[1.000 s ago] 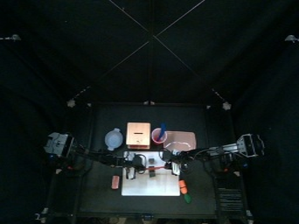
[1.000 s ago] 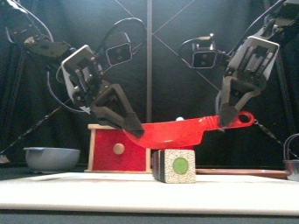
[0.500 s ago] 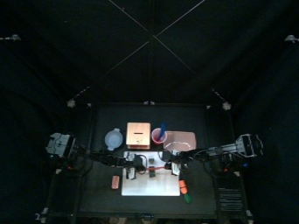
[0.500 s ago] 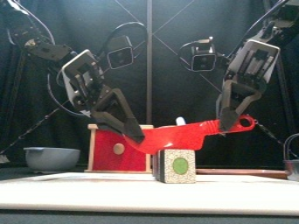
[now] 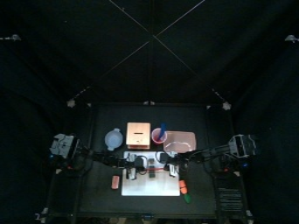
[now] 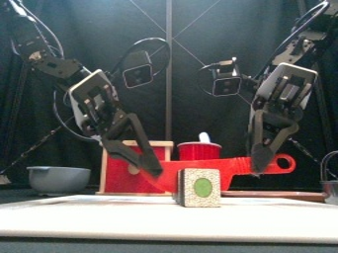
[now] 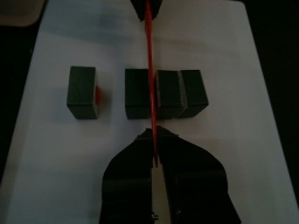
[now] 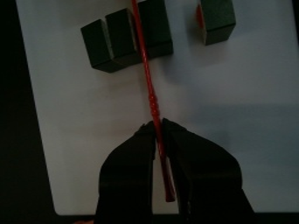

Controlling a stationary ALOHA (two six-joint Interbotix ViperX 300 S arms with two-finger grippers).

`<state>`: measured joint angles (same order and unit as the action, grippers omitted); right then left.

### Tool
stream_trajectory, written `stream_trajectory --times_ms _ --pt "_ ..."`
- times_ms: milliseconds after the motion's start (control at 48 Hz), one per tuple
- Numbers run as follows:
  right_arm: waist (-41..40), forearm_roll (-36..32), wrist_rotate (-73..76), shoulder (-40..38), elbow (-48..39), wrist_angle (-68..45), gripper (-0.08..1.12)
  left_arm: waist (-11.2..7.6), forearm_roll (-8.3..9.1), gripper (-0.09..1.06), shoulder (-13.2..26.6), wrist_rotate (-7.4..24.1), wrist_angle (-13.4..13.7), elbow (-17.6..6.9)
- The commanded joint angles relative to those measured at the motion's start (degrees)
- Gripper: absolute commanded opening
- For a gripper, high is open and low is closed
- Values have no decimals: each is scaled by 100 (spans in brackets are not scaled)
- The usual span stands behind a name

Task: Place sushi on board then cut the sushi with the knife then place the pieces on the plate
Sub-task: Cut the sushi into 4 pieces

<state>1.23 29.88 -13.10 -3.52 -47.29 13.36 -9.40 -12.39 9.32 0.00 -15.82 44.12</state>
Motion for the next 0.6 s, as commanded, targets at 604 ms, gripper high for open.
stream_trajectory --times_ms 604 --pt "308 325 9 53 176 -26 50 -202 -141 40 -44 -9 132 -185"
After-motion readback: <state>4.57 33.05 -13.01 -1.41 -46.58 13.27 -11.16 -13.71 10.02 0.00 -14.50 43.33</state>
